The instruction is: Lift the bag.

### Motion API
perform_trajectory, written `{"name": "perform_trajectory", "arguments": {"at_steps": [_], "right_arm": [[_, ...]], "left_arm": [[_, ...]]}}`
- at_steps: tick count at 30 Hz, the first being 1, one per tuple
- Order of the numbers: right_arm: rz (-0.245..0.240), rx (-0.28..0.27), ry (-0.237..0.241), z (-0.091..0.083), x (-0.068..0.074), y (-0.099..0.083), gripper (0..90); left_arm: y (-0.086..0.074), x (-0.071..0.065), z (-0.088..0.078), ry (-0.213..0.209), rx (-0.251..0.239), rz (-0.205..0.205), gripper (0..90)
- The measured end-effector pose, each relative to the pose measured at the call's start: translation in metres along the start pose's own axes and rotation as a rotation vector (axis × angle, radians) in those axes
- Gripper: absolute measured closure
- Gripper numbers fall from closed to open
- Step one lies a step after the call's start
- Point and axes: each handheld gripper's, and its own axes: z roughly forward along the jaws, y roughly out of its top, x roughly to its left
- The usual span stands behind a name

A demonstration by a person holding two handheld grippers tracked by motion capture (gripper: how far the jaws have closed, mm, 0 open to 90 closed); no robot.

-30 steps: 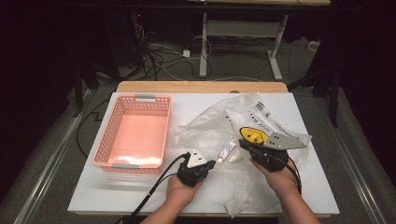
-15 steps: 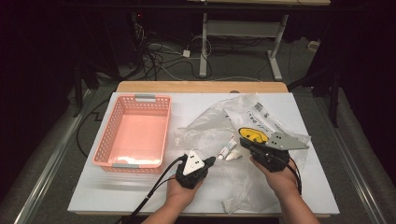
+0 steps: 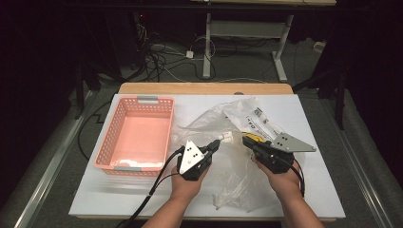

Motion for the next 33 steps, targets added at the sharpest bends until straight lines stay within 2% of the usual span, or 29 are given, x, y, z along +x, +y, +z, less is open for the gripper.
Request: {"name": "perform_trajectory", "arguments": {"at_steps": [6, 10, 12, 20, 23, 26, 29, 33], "right_arm": [[-0.006, -0.067, -0.028, -0.002, 0.000, 0.016, 90.0], [0.003, -0.103, -0.063, -0.001, -0.003, 0.028, 90.0], [-0.015, -0.123, -0.085, -0.001, -0.005, 0.036, 90.0], [-0.021, -0.242, -0.155, -0.002, -0.014, 0.065, 90.0], [-0.024, -0.273, -0.170, -0.003, -0.019, 0.077, 90.0], [-0.024, -0.297, -0.189, -0.004, -0.023, 0.090, 90.0], [-0.020, -0.323, -0.200, -0.007, -0.028, 0.102, 90.0], [-0.018, -0.363, -0.220, -0.015, -0.032, 0.116, 90.0]], "left_arm": [[0.025, 0.002, 0.002, 0.011, -0.072, 0.062, 89.0], [0.043, 0.003, 0.005, 0.006, -0.116, 0.063, 89.0], [0.053, 0.004, 0.006, 0.013, -0.144, 0.077, 88.9], [0.095, 0.010, 0.010, 0.028, -0.254, 0.115, 89.0], [0.113, 0.009, 0.013, 0.035, -0.283, 0.153, 88.9], [0.131, 0.007, 0.015, 0.033, -0.318, 0.173, 89.0], [0.147, 0.004, 0.019, 0.026, -0.341, 0.183, 88.9], [0.159, 0.002, 0.020, 0.022, -0.379, 0.184, 88.9]]}}
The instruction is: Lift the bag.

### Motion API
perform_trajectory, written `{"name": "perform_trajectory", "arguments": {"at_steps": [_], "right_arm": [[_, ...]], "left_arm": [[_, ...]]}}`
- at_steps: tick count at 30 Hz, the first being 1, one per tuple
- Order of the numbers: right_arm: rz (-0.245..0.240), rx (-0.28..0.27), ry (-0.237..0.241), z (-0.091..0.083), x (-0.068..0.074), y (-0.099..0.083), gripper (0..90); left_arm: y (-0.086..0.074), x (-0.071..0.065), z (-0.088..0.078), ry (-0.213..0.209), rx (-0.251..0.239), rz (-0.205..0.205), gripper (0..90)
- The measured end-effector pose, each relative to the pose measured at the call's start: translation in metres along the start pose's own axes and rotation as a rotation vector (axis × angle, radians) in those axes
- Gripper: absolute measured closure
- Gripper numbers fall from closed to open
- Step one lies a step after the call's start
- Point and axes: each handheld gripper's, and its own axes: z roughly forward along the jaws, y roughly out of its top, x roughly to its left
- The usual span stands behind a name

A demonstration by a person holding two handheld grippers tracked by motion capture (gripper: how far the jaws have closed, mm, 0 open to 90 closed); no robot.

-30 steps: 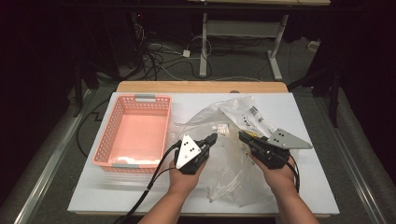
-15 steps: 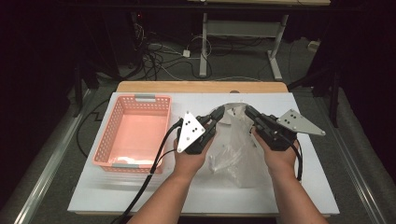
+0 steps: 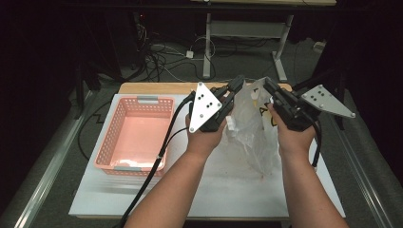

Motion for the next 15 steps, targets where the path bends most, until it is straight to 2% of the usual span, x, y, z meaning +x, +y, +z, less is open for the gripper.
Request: {"name": "perform_trajectory", "arguments": {"at_steps": [2, 5, 8, 10, 13, 15], "right_arm": [[-0.002, -0.009, -0.005, -0.002, -0.002, 0.005, 90.0], [-0.007, 0.000, -0.009, -0.002, -0.003, 0.002, 90.0], [-0.008, 0.038, -0.012, 0.000, -0.005, -0.011, 90.0], [0.003, 0.073, -0.018, 0.004, -0.008, -0.023, 90.0], [0.021, 0.130, -0.041, 0.010, -0.014, -0.042, 90.0], [0.021, 0.165, -0.061, 0.012, -0.019, -0.053, 90.0]], "left_arm": [[0.004, 0.000, 0.001, -0.003, -0.009, 0.009, 88.9], [0.003, 0.002, 0.004, 0.002, 0.002, 0.017, 88.9], [-0.008, 0.009, 0.009, 0.014, 0.049, 0.003, 88.9], [-0.020, 0.014, 0.015, 0.025, 0.107, -0.007, 88.9], [-0.040, 0.023, 0.021, 0.047, 0.186, -0.015, 88.9], [-0.050, 0.029, 0.021, 0.062, 0.216, -0.038, 88.9]]}}
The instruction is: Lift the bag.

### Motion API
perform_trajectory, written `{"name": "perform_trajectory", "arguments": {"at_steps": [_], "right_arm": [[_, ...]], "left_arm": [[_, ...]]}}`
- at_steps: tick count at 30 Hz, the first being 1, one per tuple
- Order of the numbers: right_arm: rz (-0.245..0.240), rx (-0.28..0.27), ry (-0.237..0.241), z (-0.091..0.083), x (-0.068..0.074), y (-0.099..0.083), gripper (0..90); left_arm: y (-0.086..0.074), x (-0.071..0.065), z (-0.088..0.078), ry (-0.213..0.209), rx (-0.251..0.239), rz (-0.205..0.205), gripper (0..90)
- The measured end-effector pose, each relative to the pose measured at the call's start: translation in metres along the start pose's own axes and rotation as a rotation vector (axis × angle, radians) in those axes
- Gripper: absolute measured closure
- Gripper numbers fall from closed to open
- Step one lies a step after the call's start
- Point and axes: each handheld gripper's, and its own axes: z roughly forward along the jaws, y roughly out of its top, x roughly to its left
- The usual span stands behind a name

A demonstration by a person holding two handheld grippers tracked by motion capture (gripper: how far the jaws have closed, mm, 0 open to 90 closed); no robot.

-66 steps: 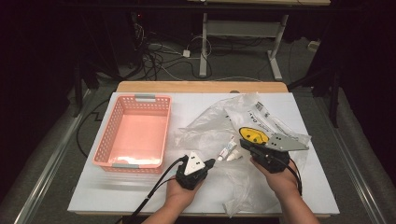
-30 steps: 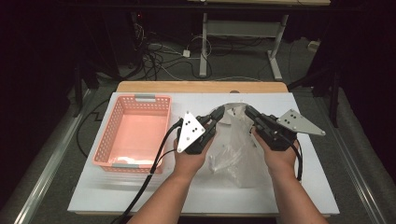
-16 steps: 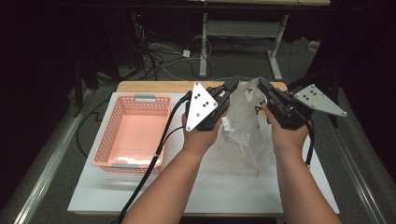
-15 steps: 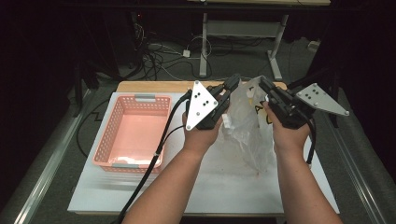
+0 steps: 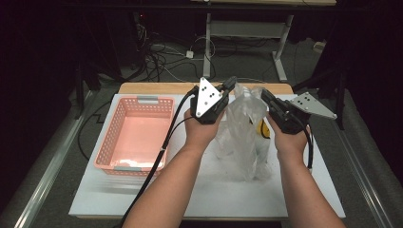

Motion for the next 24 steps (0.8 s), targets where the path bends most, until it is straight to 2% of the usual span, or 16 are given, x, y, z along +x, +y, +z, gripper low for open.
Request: {"name": "perform_trajectory", "arguments": {"at_steps": [1, 5, 8, 9, 11, 12, 14, 17, 18, 22, 24], "right_arm": [[0.014, 0.013, -0.009, 0.002, -0.002, -0.004, 90.0], [0.012, 0.061, -0.038, 0.007, -0.013, -0.017, 90.0], [0.009, 0.079, -0.045, 0.006, -0.016, -0.020, 90.0], [0.006, 0.083, -0.044, 0.006, -0.016, -0.021, 90.0], [0.005, 0.096, -0.043, 0.004, -0.018, -0.024, 90.0], [0.004, 0.099, -0.044, 0.004, -0.019, -0.025, 90.0], [0.005, 0.106, -0.051, 0.001, -0.020, -0.027, 90.0], [0.006, 0.110, -0.057, -0.003, -0.022, -0.030, 90.0], [0.000, 0.110, -0.057, -0.004, -0.022, -0.031, 90.0], [0.003, 0.107, -0.063, -0.011, -0.023, -0.032, 90.0], [0.000, 0.103, -0.060, -0.016, -0.023, -0.032, 90.0]], "left_arm": [[-0.004, 0.003, 0.000, 0.003, 0.015, -0.008, 88.9], [-0.017, 0.009, -0.002, 0.001, 0.075, -0.014, 88.6], [-0.022, 0.010, -0.015, -0.001, 0.091, -0.019, 87.3], [-0.024, 0.011, -0.021, -0.007, 0.096, -0.026, 81.5], [-0.027, 0.012, -0.034, 0.009, 0.107, -0.014, 71.8], [-0.030, 0.015, -0.041, 0.020, 0.110, -0.025, 68.7], [-0.035, 0.022, -0.057, 0.019, 0.109, -0.098, 62.6], [-0.042, 0.026, -0.079, 0.032, 0.128, -0.138, 57.5], [-0.044, 0.026, -0.087, 0.024, 0.135, -0.151, 56.8], [-0.054, 0.019, -0.108, 0.012, 0.194, -0.152, 54.5], [-0.061, 0.015, -0.116, 0.001, 0.227, -0.172, 53.9]]}}
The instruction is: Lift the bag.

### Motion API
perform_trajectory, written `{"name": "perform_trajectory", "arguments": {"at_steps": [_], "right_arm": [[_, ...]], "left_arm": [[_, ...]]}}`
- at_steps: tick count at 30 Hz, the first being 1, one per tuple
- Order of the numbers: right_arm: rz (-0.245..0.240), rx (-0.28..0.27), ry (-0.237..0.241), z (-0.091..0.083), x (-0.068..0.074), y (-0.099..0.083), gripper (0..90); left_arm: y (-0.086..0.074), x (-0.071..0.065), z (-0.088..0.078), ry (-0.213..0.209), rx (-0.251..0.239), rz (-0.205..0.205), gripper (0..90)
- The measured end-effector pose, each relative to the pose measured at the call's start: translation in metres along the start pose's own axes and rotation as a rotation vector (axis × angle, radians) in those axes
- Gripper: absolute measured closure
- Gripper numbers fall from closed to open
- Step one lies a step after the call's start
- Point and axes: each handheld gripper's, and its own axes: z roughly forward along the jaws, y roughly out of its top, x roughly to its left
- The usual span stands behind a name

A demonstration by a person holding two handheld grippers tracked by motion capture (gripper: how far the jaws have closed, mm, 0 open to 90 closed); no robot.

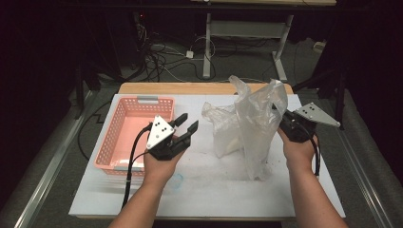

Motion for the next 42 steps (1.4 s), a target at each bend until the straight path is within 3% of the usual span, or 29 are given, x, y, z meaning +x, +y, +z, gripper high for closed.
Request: {"name": "perform_trajectory", "arguments": {"at_steps": [5, 12, 16, 21, 26, 31, 35, 37, 38, 42], "right_arm": [[-0.003, -0.010, 0.006, -0.011, -0.001, 0.002, 89.2], [-0.019, -0.033, 0.034, -0.027, 0.004, 0.006, 83.9], [-0.017, -0.036, 0.063, -0.039, 0.006, 0.005, 79.8], [-0.022, 0.007, 0.100, -0.048, 0.012, -0.007, 70.2], [-0.017, 0.066, 0.134, -0.055, 0.013, -0.025, 55.1], [0.002, 0.129, 0.192, -0.057, 0.014, -0.050, 30.0], [0.019, 0.161, 0.196, -0.058, 0.013, -0.069, 9.8], [0.028, 0.180, 0.191, -0.057, 0.014, -0.077, 0.0], [0.033, 0.192, 0.191, -0.056, 0.014, -0.080, 0.0], [0.023, 0.213, 0.172, -0.053, 0.017, -0.085, 0.0]], "left_arm": [[-0.021, -0.013, -0.006, -0.001, 0.089, 0.032, 52.8], [-0.044, -0.025, -0.003, -0.087, 0.186, 0.003, 48.5], [-0.054, -0.027, -0.002, -0.101, 0.206, -0.016, 44.4], [-0.063, -0.031, 0.000, -0.117, 0.218, -0.013, 35.0], [-0.068, -0.034, 0.004, -0.148, 0.243, -0.018, 24.5], [-0.071, -0.040, 0.007, -0.189, 0.263, -0.007, 18.3], [-0.074, -0.043, 0.009, -0.184, 0.263, -0.002, 12.4], [-0.074, -0.044, 0.011, -0.183, 0.288, -0.006, 3.5], [-0.075, -0.045, 0.012, -0.180, 0.296, -0.008, 0.0], [-0.077, -0.046, 0.013, -0.177, 0.302, -0.009, 0.0]]}}
